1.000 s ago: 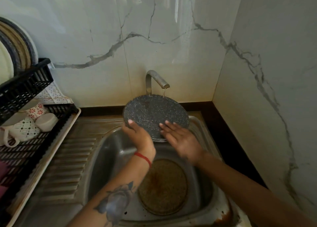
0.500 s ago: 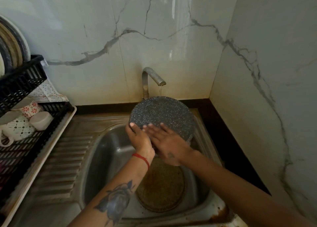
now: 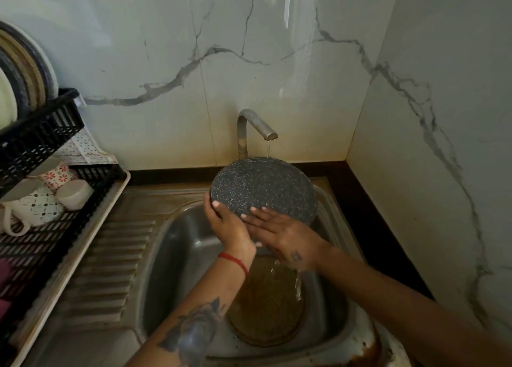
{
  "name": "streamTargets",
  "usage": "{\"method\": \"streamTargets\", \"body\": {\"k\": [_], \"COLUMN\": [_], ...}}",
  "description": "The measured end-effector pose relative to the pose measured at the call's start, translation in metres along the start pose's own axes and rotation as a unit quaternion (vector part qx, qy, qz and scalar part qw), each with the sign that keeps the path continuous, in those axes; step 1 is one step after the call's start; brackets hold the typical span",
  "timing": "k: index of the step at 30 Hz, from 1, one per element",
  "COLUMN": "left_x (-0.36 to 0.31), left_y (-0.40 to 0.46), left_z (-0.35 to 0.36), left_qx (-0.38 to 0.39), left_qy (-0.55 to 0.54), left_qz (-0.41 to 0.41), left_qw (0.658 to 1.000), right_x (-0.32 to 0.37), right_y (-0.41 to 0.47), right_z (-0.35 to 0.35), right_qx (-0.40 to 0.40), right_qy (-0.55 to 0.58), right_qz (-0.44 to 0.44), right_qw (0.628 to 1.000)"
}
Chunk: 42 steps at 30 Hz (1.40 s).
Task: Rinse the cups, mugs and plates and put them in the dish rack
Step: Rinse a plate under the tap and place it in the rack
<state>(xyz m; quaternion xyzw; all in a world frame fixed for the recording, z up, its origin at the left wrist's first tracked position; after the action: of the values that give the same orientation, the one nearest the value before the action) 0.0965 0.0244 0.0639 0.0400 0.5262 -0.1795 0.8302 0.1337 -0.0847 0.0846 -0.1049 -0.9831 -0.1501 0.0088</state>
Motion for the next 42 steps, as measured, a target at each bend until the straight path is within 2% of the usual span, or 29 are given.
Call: {"method": "streamTargets", "body": {"k": [2,5,6,8,11,15,17,20,23,25,29,30,31,34,36,39,40,42], "left_x": [0.001,0.000,0.000,0.000,-0.003,-0.019,-0.020,-0.009,-0.004,-0.004,0.000,0.000,0.003,0.010,0.004,-0.007,-0.009,-0.013], "left_y": [0.014,0.017,0.016,0.017,0.016,0.045,0.050,0.012,-0.008,0.004,0.013,0.010,0.006,0.004,0.017,0.046,0.047,0.031], "left_z": [-0.008,-0.010,-0.011,-0.010,-0.007,-0.004,-0.002,0.003,0.006,0.002,-0.008,-0.008,-0.007,-0.010,-0.012,-0.007,-0.006,-0.006], "left_qx": [0.022,0.028,0.021,0.016,0.040,0.112,0.111,0.037,0.026,0.042,0.051,0.047,0.043,0.030,0.054,0.123,0.115,0.048], "left_qy": [0.022,0.019,0.017,0.013,0.028,0.075,0.081,0.033,-0.023,0.003,0.023,0.021,0.026,0.049,0.088,0.148,0.153,0.132], "left_qz": [-0.015,-0.017,-0.012,0.006,0.018,-0.010,-0.031,-0.016,-0.012,-0.033,-0.054,-0.052,-0.053,-0.060,-0.047,-0.032,-0.021,0.028], "left_qw": [0.999,0.999,1.000,1.000,0.999,0.991,0.990,0.999,0.999,0.999,0.997,0.997,0.997,0.997,0.994,0.981,0.981,0.990], "right_x": [-0.025,-0.063,-0.060,-0.035,0.007,-0.010,-0.027,-0.015,0.002,-0.014,-0.056,-0.052,-0.041,-0.002,-0.002,-0.020,-0.023,-0.019], "right_y": [-0.010,-0.016,-0.014,0.000,0.012,-0.019,-0.026,-0.006,0.002,-0.008,-0.026,-0.023,-0.018,-0.002,-0.008,-0.026,-0.028,-0.024], "right_z": [0.000,0.014,0.019,0.027,0.024,0.003,-0.009,-0.004,0.002,0.000,0.008,0.012,0.016,0.017,0.007,-0.010,-0.012,-0.015], "right_qx": [0.032,0.117,0.135,0.114,0.043,-0.007,-0.048,-0.056,-0.067,-0.030,0.073,0.085,0.086,0.051,0.057,0.024,0.008,-0.027], "right_qy": [-0.020,-0.082,-0.087,-0.079,-0.071,-0.054,-0.052,-0.058,-0.016,-0.012,-0.046,-0.059,-0.063,-0.039,-0.030,0.012,0.019,-0.012], "right_qz": [0.035,0.204,0.227,0.200,0.088,-0.006,0.034,0.104,0.055,0.055,0.215,0.227,0.216,0.107,0.067,0.084,0.103,0.117], "right_qw": [0.999,0.968,0.961,0.970,0.993,0.998,0.997,0.991,0.996,0.998,0.973,0.968,0.971,0.992,0.996,0.996,0.994,0.993]}}
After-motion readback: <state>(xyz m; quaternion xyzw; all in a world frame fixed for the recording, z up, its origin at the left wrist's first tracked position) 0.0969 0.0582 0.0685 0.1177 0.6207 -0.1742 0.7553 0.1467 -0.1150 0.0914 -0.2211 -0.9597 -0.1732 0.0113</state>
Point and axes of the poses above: each hand's wrist, its own y-axis towards the middle knuckle, its own z-axis out of the palm, x = y × z, the point moved 6 cm from there along y, towards the middle knuckle, and after that the axes turned 10 degrees about z, right-handed, at the moved point
